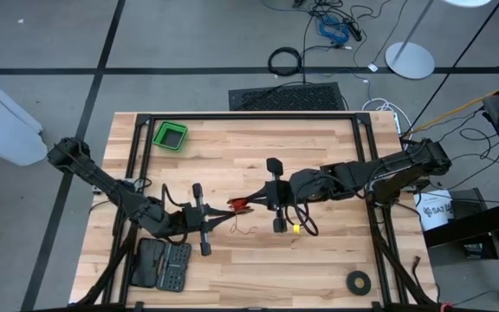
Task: Coil cords
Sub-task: Coil the red wire into the spool
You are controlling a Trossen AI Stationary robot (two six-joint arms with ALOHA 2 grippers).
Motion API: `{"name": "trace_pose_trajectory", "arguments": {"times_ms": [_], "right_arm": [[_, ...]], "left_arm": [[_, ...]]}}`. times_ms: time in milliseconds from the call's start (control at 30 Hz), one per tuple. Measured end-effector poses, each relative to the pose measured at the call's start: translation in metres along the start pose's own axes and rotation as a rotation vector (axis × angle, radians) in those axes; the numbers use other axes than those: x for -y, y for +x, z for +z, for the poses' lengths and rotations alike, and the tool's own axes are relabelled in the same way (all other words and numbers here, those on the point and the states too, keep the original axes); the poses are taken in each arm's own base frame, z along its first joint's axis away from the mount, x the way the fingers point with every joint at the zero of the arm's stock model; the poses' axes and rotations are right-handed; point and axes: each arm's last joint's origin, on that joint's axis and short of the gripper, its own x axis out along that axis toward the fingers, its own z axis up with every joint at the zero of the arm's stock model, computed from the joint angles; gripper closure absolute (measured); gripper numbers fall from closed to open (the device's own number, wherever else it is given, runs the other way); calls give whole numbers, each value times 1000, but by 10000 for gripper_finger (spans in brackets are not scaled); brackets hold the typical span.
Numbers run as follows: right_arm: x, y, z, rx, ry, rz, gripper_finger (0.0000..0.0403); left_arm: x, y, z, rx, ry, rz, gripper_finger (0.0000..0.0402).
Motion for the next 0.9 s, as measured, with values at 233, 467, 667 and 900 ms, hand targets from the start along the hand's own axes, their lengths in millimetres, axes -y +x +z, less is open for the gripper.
{"name": "trace_pose_trajectory", "arguments": {"times_ms": [233,467,667,900], "right_arm": [[1,-5,-2,-30,-16,-5,373],[8,-34,1,-70,40,-9,308],[-17,-32,-13,4,118,64,282],[-48,12,-72,326,175,132,283]], "left_arm": [[-1,-4,4,8,-15,-7,399],[-6,-20,19,32,-81,-39,400],[-15,-37,28,0,-140,-81,400],[-21,-52,33,-33,-131,-141,400]]}}
